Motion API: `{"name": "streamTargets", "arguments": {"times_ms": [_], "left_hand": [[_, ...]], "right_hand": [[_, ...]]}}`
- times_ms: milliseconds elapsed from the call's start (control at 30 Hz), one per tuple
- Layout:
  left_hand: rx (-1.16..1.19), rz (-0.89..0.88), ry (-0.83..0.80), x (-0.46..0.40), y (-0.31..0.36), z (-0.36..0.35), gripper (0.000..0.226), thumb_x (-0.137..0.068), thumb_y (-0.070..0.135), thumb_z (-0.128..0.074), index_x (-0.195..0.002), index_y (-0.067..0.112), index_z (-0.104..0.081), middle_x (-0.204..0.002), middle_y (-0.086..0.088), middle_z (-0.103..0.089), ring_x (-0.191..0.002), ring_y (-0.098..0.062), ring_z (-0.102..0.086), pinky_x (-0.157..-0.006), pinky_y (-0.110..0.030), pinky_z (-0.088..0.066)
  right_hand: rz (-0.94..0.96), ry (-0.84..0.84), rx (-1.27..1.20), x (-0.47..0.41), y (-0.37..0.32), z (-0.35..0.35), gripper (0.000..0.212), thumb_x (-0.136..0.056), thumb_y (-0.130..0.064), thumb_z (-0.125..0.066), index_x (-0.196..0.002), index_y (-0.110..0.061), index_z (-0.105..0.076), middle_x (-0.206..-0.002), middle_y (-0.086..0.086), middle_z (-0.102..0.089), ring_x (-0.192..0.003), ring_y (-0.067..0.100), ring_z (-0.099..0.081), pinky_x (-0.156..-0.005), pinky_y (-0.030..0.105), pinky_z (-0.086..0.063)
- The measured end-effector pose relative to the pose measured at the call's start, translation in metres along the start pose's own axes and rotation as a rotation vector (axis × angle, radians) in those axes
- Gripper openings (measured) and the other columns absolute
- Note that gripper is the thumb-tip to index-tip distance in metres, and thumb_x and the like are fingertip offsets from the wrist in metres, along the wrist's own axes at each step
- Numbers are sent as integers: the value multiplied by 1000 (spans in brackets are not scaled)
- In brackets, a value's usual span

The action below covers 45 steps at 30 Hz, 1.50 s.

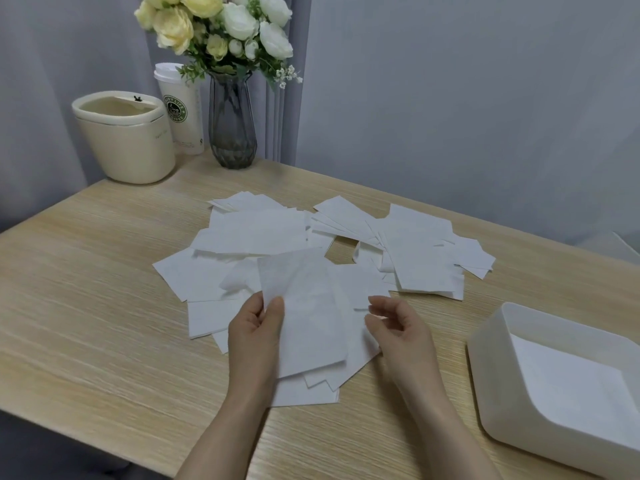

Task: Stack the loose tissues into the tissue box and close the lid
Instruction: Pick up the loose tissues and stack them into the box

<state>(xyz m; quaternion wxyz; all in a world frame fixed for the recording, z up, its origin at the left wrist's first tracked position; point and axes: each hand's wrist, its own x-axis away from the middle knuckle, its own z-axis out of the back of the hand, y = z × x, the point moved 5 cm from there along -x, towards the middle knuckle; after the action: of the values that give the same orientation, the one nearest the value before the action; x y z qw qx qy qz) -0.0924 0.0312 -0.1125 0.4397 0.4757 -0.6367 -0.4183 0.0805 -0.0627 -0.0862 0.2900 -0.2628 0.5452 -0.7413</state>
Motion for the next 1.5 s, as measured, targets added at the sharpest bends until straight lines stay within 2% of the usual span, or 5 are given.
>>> {"name": "streamTargets", "arguments": {"times_ms": [233, 467, 800, 967, 1500], "left_hand": [[-35, 17, 6, -1, -1, -1, 21, -100, 12, -50, -97, 17, -71, -94, -2, -75, -87, -19, -68, -79, -37, -53], [-38, 19, 5, -1, -2, 0, 21, -100, 11, -51, -96, 15, -71, -90, -2, -74, -83, -17, -67, -75, -34, -52], [70, 81, -148, 6, 0, -10, 23, -101, 12, -47, -108, 11, -69, -102, -2, -76, -93, -16, -71, -75, -29, -54], [6, 91, -196, 7, -3, -13, 24, -103, 15, -45, -108, 14, -68, -102, -2, -75, -96, -19, -71, -77, -29, -54], [-36, 97, -234, 7, -6, -16, 28, -104, 17, -40, -113, 16, -67, -108, -2, -74, -104, -20, -69, -94, -40, -50]], "right_hand": [[-98, -96, 78, -6, 13, -8, 30, -79, -11, -72, -104, -24, -63, -83, -6, -62, -75, 8, -57, -75, 24, -46], [-14, -40, 186, -2, 8, 0, 12, -82, -14, -68, -72, -18, -72, -65, -10, -68, -63, 8, -59, -61, 25, -44], [-156, 168, -302, 29, 9, 35, 14, -100, -9, -47, -97, -9, -60, -72, 21, -66, -33, 14, -50, -32, 21, -37], [-89, 292, -479, 41, 7, 41, 14, -100, -9, -45, -99, -14, -58, -65, -3, -68, -37, 12, -53, -29, 18, -35], [-134, -26, -441, 55, -3, -7, 22, -100, -7, -43, -103, -18, -62, -51, 23, -60, -30, 21, -48, -32, 22, -40]]}}
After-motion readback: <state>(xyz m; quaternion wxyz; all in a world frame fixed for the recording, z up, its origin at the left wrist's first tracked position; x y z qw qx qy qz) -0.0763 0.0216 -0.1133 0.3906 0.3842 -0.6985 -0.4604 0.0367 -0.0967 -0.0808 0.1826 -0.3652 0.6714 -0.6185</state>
